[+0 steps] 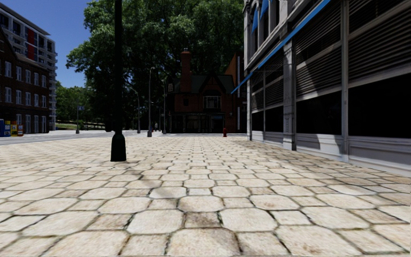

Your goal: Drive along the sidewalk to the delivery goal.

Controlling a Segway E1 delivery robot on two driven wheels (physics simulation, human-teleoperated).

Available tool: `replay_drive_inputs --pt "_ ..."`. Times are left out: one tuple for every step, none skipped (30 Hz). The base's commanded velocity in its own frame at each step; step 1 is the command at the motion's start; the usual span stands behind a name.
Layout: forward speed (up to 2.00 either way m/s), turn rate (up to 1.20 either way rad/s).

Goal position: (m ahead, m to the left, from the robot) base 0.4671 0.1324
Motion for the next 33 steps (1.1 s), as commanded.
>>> replay_drive_inputs --pt "1.33 0.00" --pt "1.33 0.00" --pt "1.33 0.00" --pt "1.33 0.00" --pt "1.33 0.00" --pt "1.32 0.00" --pt "1.31 0.00" --pt "1.28 0.00" --pt "1.28 0.00" --pt "1.25 0.00" --pt "1.17 0.00" --pt "1.17 0.00" --pt "0.97 0.00" --pt "0.06 0.00" --pt "0.00 0.00" --pt "0.00 0.00" --pt "0.00 0.00" --pt "0.00 0.00" --pt "0.00 0.00" --pt "0.00 0.00" --pt "0.00 0.00" --pt "0.00 0.00" --pt "0.00 0.00" --pt "0.00 0.00" --pt "0.00 0.00" --pt "0.00 0.00" --pt "0.00 0.00" --pt "0.00 0.00" --pt "0.00 0.00" --pt "0.00 0.00" --pt "0.00 0.00" --pt "0.00 0.00" --pt "0.00 0.00"
